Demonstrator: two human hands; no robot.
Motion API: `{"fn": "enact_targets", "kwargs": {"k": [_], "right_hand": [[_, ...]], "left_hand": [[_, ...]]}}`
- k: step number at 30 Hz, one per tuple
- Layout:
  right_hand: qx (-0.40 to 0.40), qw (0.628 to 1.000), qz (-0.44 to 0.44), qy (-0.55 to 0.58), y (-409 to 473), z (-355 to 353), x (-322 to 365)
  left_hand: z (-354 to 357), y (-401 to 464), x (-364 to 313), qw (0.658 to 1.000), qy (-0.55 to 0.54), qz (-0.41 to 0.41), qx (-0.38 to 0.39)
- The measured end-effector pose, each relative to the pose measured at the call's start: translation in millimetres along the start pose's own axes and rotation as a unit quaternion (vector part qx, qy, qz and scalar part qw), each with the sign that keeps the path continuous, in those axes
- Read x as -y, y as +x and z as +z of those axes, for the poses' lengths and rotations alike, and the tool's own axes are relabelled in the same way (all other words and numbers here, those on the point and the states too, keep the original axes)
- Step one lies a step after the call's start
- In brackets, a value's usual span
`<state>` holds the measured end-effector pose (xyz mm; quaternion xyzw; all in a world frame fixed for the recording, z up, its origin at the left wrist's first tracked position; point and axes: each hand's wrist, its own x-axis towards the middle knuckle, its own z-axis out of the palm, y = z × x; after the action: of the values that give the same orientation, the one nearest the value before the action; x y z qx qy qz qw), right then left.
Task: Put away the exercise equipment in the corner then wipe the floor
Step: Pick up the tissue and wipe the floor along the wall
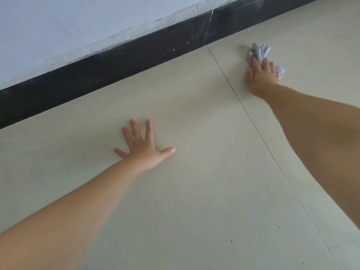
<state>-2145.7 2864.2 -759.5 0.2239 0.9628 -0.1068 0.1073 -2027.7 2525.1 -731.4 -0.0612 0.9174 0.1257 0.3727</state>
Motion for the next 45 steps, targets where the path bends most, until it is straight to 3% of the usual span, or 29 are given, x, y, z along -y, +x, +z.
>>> {"fn": "enact_targets", "kwargs": {"k": [2,7,9,15,16,18,20,24,26,32,36,38,41,43,45], "right_hand": [[-0.002,1.000,0.006,0.010,-22,7,23],[0.016,0.971,-0.238,0.009,-176,68,91],[0.029,0.955,-0.296,-0.003,-230,86,100],[0.099,0.887,-0.445,-0.073,-187,61,41],[0.098,0.904,-0.410,-0.071,-171,50,24],[0.079,0.962,-0.258,-0.043,-139,32,-13],[0.060,0.992,-0.110,-0.025,-114,17,-41],[0.058,0.997,0.043,-0.005,-108,18,-21],[0.077,0.996,0.045,0.009,-138,28,14],[0.120,0.978,-0.168,-0.013,-337,94,107],[0.241,0.889,-0.370,-0.124,-419,94,99],[0.227,0.870,-0.406,-0.160,-398,86,64],[0.148,0.934,-0.285,-0.157,-321,66,4],[0.122,0.985,-0.094,-0.081,-266,46,-31],[0.112,0.989,0.097,0.010,-227,29,-44]], "left_hand": [[9,2,5,1.000,0.017,-0.001,-0.001],[17,5,11,0.998,0.052,-0.002,-0.031],[15,5,8,0.998,0.059,-0.006,-0.024],[12,5,10,0.998,0.063,-0.006,-0.006],[12,5,10,0.998,0.064,-0.004,-0.002],[12,6,10,0.998,0.066,0.000,-0.002],[13,8,11,0.998,0.064,0.007,-0.005],[14,8,14,0.998,0.063,0.019,-0.007],[14,9,13,0.998,0.051,0.017,-0.017],[13,9,9,0.999,-0.008,0.017,-0.039],[9,7,10,0.999,-0.027,0.032,-0.024],[8,3,10,0.999,-0.014,0.033,-0.025],[13,6,9,0.998,0.020,0.033,-0.043],[15,9,10,0.998,0.031,0.024,-0.039],[19,12,11,0.998,0.042,0.019,-0.050]]}}
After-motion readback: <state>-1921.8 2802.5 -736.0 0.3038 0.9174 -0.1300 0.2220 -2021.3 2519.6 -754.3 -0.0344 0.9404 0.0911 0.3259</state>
